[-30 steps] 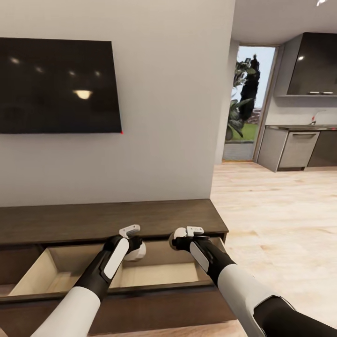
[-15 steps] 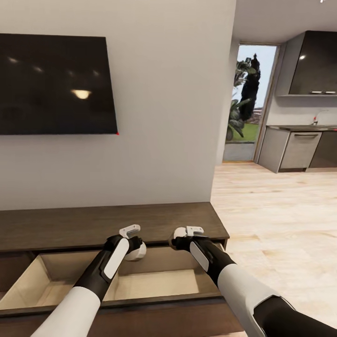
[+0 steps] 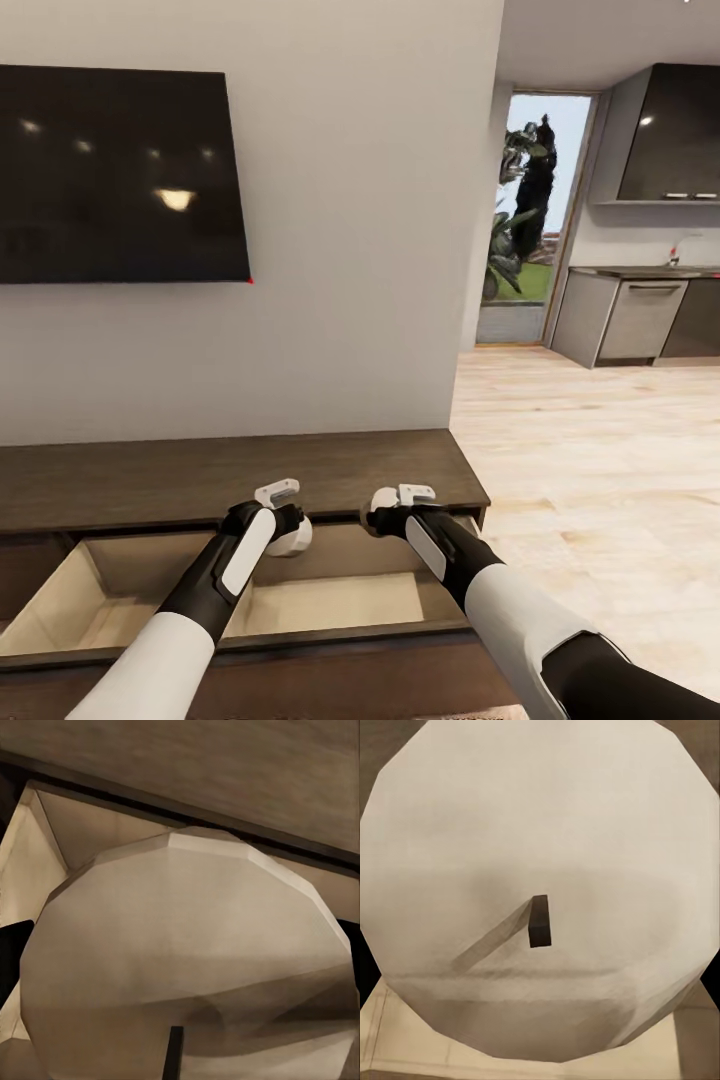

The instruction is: Place each of the two pumpkins and all three candles from the living room inside a cabinet in the living room (use any cabinet), then make sure every cabinet is closed, and position the cauldron so it is next to a table in the living room.

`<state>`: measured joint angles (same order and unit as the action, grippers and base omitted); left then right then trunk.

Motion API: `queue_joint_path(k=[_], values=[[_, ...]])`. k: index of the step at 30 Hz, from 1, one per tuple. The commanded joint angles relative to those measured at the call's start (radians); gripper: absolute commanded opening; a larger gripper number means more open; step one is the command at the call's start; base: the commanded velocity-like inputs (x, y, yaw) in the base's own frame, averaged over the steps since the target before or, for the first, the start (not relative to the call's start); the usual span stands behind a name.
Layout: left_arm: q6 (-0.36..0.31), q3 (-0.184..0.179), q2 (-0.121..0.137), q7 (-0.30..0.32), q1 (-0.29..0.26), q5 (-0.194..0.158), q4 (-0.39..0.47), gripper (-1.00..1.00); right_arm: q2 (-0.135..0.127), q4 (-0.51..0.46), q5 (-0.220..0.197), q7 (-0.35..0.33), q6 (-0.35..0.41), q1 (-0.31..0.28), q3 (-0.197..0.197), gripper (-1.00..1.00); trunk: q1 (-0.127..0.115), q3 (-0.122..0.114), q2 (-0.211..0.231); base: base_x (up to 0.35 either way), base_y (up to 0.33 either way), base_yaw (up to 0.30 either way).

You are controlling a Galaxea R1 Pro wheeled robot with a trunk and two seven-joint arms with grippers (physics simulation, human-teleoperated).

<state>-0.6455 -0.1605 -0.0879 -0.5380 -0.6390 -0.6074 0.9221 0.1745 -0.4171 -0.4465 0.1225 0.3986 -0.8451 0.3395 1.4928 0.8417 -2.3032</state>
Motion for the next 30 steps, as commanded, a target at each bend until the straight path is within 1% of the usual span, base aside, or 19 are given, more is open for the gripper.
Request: queue_joint_path(k=[1, 8, 21, 28, 30], values=[[0.0, -0.002, 0.0, -0.011, -0.001, -0.01, 0.001, -1.0, 0.0, -0.002, -0.006, 0.008, 0.005, -0.001, 0.004, -1.0, 0.004, 0.004, -0.008, 0.0, 0.0, 0.0], [0.003, -0.002, 0.0, -0.017, -0.001, -0.009, 0.0, -1.0, 0.0, -0.002, -0.005, 0.008, 0.044, -0.001, 0.011, -1.0, 0.031, 0.026, -0.057, 0.0, 0.0, 0.0], [0.007, -0.002, 0.0, -0.019, -0.001, -0.009, -0.003, -1.0, 0.0, -0.007, -0.001, 0.004, 0.046, -0.002, 0.012, -1.0, 0.08, 0.067, -0.148, 0.0, 0.0, 0.0], [0.007, -0.002, 0.0, -0.019, -0.001, -0.01, -0.003, -1.0, 0.0, -0.04, -0.001, -0.023, 0.044, -0.002, 0.012, -1.0, 0.107, 0.089, -0.197, 0.0, 0.0, 0.001], [0.007, -0.002, 0.0, -0.018, -0.001, -0.01, -0.003, -1.0, 0.0, -0.04, -0.002, -0.024, 0.045, -0.002, 0.012, -1.0, 0.108, 0.097, -0.197, 0.0, 0.0, 0.112]])
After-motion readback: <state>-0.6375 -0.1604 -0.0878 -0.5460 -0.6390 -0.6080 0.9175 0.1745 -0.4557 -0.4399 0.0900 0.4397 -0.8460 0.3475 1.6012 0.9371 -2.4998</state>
